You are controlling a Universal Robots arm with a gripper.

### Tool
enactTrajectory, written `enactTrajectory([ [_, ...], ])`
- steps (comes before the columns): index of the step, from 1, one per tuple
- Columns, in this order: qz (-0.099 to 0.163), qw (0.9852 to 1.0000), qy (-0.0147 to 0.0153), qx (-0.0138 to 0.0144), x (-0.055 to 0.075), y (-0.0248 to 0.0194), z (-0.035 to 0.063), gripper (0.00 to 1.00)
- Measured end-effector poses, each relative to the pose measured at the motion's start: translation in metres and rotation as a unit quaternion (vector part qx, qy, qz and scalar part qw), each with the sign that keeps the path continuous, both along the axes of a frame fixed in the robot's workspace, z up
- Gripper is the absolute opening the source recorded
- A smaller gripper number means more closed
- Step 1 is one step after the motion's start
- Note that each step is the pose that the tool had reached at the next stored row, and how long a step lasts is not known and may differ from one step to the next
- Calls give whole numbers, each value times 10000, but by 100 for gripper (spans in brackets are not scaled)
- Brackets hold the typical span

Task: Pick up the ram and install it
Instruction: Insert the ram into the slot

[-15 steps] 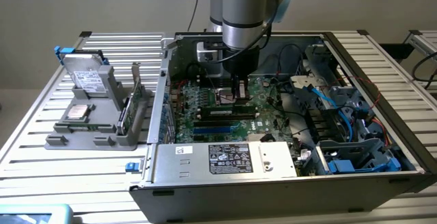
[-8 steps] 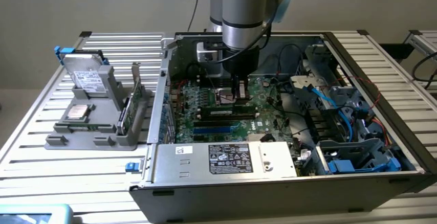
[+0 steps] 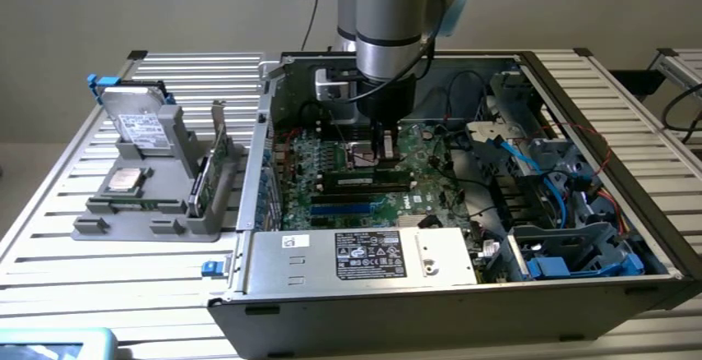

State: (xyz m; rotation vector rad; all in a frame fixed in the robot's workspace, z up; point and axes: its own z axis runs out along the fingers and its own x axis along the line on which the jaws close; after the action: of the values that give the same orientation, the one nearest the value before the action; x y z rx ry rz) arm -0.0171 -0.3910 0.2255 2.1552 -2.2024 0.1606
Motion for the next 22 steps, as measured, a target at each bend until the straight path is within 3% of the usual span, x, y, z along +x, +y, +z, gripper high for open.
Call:
enactTrajectory([
  [10,1,10000,-16,1,1,1,-8,13],
  [11,0,10000,-16,0,0,1,-1,20],
  [22,0,10000,-17,-1,0,1,14,20],
])
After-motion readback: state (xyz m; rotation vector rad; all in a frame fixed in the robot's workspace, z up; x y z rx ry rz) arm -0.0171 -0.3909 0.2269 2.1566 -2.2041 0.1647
